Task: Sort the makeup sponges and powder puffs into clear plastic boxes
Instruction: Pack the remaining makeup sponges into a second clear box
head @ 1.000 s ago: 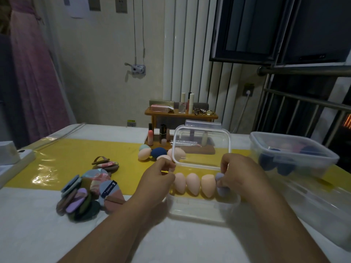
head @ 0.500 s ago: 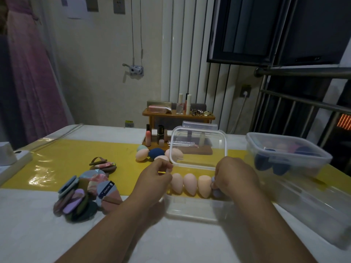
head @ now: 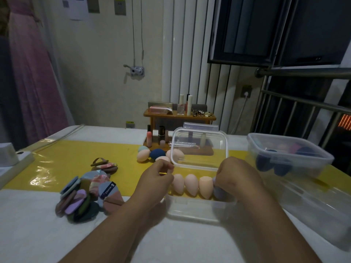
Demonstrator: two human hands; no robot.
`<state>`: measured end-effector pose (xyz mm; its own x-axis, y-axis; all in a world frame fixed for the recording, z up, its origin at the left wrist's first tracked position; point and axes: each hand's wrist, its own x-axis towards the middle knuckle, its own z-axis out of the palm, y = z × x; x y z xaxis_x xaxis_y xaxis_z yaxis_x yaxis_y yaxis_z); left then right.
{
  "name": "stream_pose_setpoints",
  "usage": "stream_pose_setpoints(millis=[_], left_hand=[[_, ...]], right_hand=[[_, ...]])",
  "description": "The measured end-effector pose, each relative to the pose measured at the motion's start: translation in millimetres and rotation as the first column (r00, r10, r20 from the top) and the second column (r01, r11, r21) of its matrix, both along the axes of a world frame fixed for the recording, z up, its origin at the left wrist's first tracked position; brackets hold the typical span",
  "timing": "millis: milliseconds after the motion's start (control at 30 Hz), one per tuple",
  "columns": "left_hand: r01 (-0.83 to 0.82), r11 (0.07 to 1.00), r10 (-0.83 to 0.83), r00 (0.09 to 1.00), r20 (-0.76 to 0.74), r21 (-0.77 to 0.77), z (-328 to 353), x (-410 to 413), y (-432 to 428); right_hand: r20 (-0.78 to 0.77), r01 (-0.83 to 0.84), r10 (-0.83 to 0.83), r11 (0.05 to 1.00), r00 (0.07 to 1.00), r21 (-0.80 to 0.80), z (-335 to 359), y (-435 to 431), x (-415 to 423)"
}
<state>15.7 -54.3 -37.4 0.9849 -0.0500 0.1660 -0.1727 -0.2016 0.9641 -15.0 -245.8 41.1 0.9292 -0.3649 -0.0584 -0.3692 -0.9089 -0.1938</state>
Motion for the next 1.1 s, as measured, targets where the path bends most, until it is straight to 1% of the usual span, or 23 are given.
stream_pose_setpoints(millis=[100,167,267,333,400,467,533,633,700,767,800,867,900,933,967,1000,1033,1100], left_hand=[[-0.006,1.000,0.006,1.000,0.009,0.015,-1,1,1],[-0.010,1.000,0.010,1.000,0.013,0.013,-2,1,1],[-0.019,1.000,0.019,1.000,0.017,0.004,-2,1,0],[-0.033,0.999,0.033,0.999,0.019,0.004,-2,1,0],[-0.030,0.999,0.030,0.999,0.017,0.010,-2,1,-1],[-0.025,1.000,0.025,0.999,0.020,0.010,-1,2,-1],[-0.021,1.000,0.020,0.999,0.026,0.010,-1,3,-2],[-0.047,0.999,0.046,0.997,0.058,0.013,0,3,-7],[-0.053,0.999,0.052,0.996,0.067,0.008,0,3,-10],[-0.040,0.999,0.039,0.998,0.047,0.005,-1,2,-11],[-0.027,0.999,0.027,1.000,0.013,-0.040,0,1,-11],[-0.020,0.981,0.008,0.998,-0.062,-0.195,2,4,-11],[-0.054,0.977,0.040,0.997,-0.073,-0.207,2,8,-9],[-0.109,0.989,0.105,0.993,-0.046,-0.103,4,14,-5],[-0.160,0.985,0.160,0.987,-0.001,0.063,3,22,-1],[-0.180,0.954,0.175,0.984,0.043,0.238,2,29,4],[-0.164,0.913,0.148,0.986,0.071,0.374,-1,36,8],[-0.101,0.820,0.063,0.994,0.087,0.564,-9,46,12]], right_hand=[[-0.019,0.003,-0.001,0.997,1.000,0.082,6,0,-2],[0.016,-0.010,0.009,0.993,1.000,0.119,5,-1,-3],[0.144,-0.058,0.028,0.976,0.989,0.208,2,-5,-4],[0.232,-0.089,0.032,0.967,0.972,0.240,1,-7,-6],[0.323,-0.121,0.033,0.959,0.946,0.257,0,-4,-8],[0.426,-0.190,0.068,0.949,0.902,0.251,-3,2,-8],[0.467,-0.275,0.137,0.931,0.873,0.239,-8,12,-6],[0.421,-0.354,0.261,0.922,0.869,0.160,-20,22,-1],[0.340,-0.359,0.312,0.930,0.887,0.083,-25,22,2],[0.284,-0.351,0.326,0.936,0.902,0.038,-28,19,4],[0.273,-0.353,0.331,0.935,0.903,0.032,-29,18,5],[0.265,-0.362,0.343,0.932,0.901,0.025,-30,16,6],[0.262,-0.366,0.349,0.930,0.900,0.019,-30,16,6],[0.261,-0.369,0.353,0.929,0.898,0.014,-31,16,6],[0.260,-0.371,0.355,0.929,0.898,0.011,-31,15,7],[0.258,-0.371,0.356,0.929,0.898,0.009,-31,15,7],[0.254,-0.371,0.357,0.929,0.899,0.007,-32,15,8],[0.251,-0.370,0.357,0.929,0.900,0.005,-32,15,9]])
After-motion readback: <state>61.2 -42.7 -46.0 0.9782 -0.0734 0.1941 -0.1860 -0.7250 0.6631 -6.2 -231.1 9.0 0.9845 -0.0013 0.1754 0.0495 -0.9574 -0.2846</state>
